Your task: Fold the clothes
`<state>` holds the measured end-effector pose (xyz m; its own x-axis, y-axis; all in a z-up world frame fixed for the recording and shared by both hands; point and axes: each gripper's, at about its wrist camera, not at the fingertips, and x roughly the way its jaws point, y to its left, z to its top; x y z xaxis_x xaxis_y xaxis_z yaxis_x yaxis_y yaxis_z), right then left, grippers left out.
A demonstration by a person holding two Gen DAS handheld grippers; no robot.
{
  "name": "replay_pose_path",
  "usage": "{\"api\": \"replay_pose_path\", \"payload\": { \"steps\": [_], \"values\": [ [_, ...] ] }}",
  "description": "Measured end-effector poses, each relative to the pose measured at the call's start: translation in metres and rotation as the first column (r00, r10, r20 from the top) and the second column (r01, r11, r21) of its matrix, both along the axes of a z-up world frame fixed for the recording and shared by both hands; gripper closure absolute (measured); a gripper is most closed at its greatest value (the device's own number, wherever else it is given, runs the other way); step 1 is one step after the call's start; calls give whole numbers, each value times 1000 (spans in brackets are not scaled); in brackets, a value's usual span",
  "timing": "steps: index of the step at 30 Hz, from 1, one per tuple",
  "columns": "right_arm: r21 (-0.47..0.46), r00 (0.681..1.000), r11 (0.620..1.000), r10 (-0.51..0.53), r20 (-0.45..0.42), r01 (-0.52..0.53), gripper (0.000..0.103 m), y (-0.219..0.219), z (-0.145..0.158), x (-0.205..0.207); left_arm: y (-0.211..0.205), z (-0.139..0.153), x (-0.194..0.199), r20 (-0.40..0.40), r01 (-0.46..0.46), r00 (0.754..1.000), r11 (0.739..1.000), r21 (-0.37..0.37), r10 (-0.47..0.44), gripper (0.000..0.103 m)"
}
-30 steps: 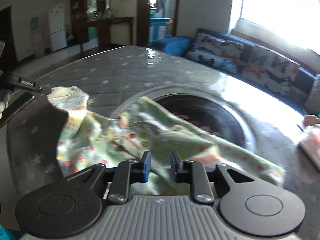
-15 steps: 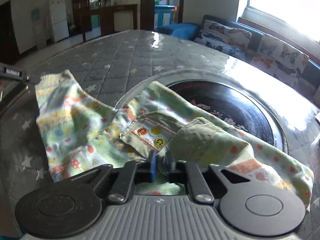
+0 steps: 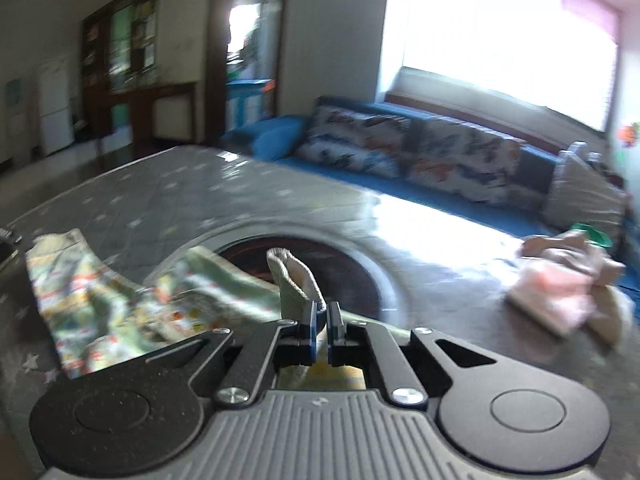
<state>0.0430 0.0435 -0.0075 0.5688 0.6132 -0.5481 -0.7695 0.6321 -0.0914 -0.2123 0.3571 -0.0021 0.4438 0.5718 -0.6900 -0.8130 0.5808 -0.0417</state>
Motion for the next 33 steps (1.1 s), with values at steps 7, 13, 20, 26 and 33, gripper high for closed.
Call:
{"api": "replay_pose_path", "payload": {
  "steps": [7, 13, 20, 26, 33],
  "values": [
    [21, 975, 976, -219, 27, 219, 99, -73, 7, 22, 2, -5, 4, -28, -6, 1000, 1000, -1, 6, 97],
    [-4, 922, 922, -388, 0, 388, 99, -132, -12, 30, 1, -9, 8, -52, -10, 999, 1000, -1, 10, 97],
    [-90, 850, 850, -524, -46, 519, 99, -186, -50, 22, 1, -11, 11, -75, -9, 997, 1000, 5, 9, 97],
    [-136, 789, 782, -615, 0, 609, 99, -225, -55, 24, 2, -11, 15, -90, -9, 996, 1000, 12, 10, 97],
    [-191, 761, 745, -649, 17, 640, 100, -241, -63, 42, 5, -14, 18, -115, -13, 993, 1000, 18, 15, 97]
  ]
}}
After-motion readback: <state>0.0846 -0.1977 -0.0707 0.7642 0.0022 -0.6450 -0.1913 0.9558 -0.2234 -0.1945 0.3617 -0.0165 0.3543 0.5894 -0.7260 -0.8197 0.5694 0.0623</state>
